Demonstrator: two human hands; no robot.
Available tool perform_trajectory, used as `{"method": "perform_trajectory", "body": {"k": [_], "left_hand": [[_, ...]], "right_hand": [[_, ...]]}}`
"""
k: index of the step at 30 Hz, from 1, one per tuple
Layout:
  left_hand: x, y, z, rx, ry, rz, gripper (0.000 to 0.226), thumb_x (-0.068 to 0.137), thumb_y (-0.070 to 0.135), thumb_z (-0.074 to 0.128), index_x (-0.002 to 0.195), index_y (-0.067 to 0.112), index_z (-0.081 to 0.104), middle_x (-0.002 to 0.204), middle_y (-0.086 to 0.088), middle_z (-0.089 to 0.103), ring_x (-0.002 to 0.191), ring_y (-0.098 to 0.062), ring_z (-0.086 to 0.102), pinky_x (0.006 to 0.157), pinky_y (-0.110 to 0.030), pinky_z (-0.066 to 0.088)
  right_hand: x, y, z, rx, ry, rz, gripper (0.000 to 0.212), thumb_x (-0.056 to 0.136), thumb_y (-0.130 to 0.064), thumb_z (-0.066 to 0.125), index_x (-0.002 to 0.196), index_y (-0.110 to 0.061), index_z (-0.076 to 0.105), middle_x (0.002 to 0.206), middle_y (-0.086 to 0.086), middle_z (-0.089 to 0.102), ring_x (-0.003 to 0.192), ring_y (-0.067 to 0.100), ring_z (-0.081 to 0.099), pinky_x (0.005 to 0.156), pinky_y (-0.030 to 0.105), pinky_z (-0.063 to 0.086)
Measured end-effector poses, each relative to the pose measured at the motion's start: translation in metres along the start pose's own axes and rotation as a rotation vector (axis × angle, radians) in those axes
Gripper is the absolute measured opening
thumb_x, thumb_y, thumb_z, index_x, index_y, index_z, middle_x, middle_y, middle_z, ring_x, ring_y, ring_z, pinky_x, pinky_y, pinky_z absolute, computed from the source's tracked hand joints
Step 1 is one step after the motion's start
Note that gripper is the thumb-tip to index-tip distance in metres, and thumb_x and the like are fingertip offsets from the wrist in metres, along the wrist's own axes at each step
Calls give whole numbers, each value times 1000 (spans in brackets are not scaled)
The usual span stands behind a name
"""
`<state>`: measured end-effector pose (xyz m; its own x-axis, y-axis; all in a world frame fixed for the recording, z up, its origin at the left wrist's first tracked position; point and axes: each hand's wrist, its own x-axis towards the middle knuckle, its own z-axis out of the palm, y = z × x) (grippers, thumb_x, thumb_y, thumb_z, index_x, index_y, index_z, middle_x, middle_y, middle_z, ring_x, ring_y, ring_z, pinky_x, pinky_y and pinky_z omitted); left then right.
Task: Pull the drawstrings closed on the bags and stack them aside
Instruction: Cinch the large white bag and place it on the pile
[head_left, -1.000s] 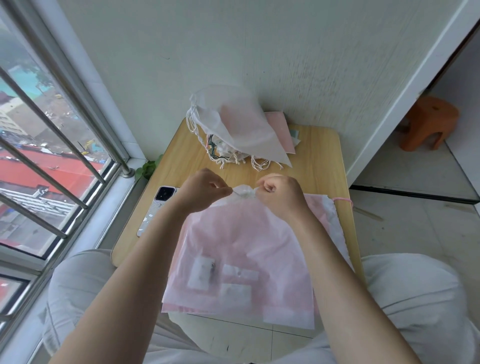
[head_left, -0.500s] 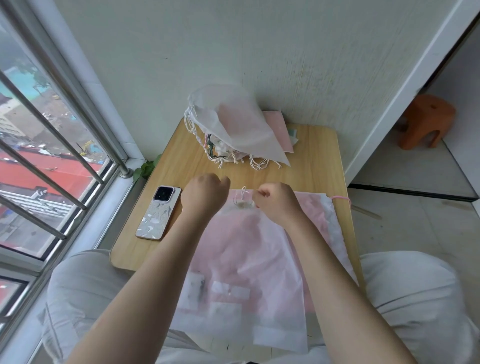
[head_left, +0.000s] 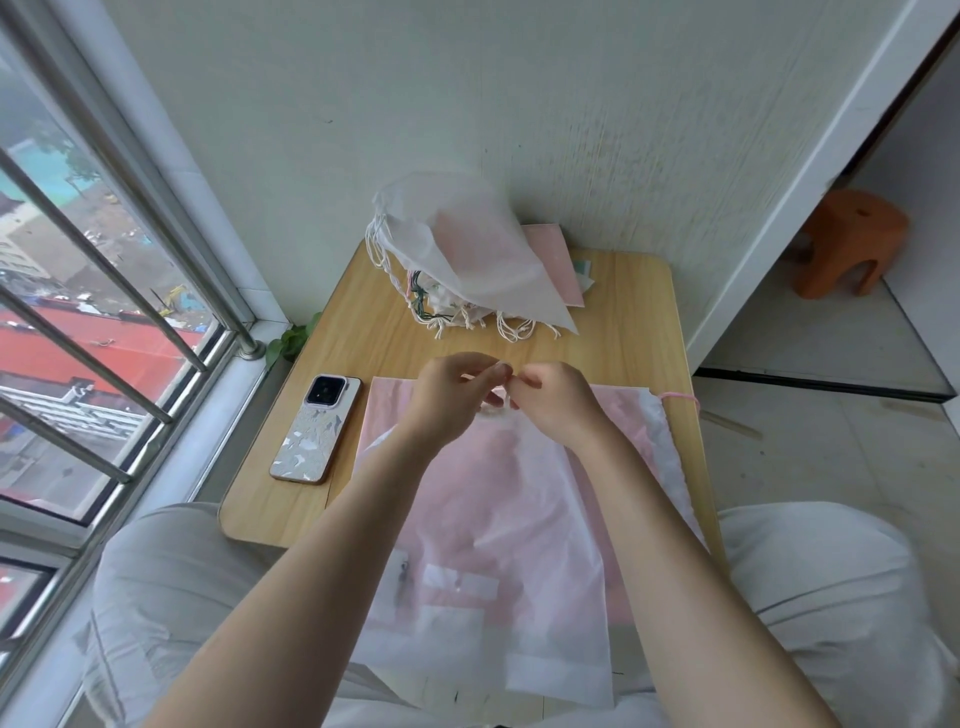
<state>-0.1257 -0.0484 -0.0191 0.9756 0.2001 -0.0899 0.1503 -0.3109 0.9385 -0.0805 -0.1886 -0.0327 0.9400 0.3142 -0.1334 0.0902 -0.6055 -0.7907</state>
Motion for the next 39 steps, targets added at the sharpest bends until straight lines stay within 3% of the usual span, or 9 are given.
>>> {"method": "perform_trajectory", "body": {"k": [5,9,12,17,20,24,29,35,39], "left_hand": [[5,-2,-4,56,-31,-49,17,94,23,62,90,12,74,62,2,62,48,-7,53,50,-14,39],[6,0,-3,6,-167,-102,19,94,20,58,93,15,76,68,1,61,57,-6,49,55,-8,40],[5,-1,-2,28,-214,-113,21,92,30,63,91,13,75,70,2,60,60,-6,51,57,-10,41],[5,-4,-4,15,-185,-127,28,99,25,52,94,12,76,66,3,57,57,-6,48,50,-7,36],[7,-4,-9,-10,-186,-155,29,99,24,51,92,11,76,65,3,58,55,-5,48,48,-10,35],[11,-1,-13,-31,-169,-207,30,97,24,52,86,10,75,59,4,55,50,-6,45,46,-17,30],[16,1,-18,-44,-153,-253,32,94,23,54,67,15,67,56,3,56,52,-11,45,48,-21,27],[18,-2,-21,-56,-45,-276,20,92,17,56,89,6,73,64,-4,62,56,-13,55,47,-23,38],[18,-4,-22,-64,-34,-285,22,93,14,55,95,2,72,74,-7,67,61,-15,57,50,-23,39]], "right_hand": [[8,-15,-19,309,25,52,31,85,-29,69,73,-2,62,67,2,49,64,12,45,62,27,37],[23,-38,-33,368,-13,28,35,81,-35,74,82,-1,68,76,2,54,75,11,50,72,29,39],[34,-57,-34,375,-70,-10,18,81,-32,75,78,-15,71,76,-3,65,76,8,58,76,24,43],[48,-68,-32,280,-53,-76,33,89,-30,63,122,-27,65,117,-6,65,99,4,61,84,20,44],[48,-60,-30,148,14,-62,39,93,-22,53,133,-23,56,117,-3,55,103,9,54,90,24,43],[37,-47,-24,173,-54,13,26,88,-8,46,105,-14,66,96,6,70,84,15,66,86,33,55],[27,-29,-17,119,-289,-10,29,80,-6,63,106,-18,63,96,4,68,83,13,62,80,29,53],[29,-22,-29,17,-189,23,20,79,-20,61,98,-24,64,86,-3,64,79,11,59,67,25,44],[22,-34,-46,-27,-218,17,20,85,-19,56,89,-6,71,61,4,58,55,16,50,58,25,43]]}}
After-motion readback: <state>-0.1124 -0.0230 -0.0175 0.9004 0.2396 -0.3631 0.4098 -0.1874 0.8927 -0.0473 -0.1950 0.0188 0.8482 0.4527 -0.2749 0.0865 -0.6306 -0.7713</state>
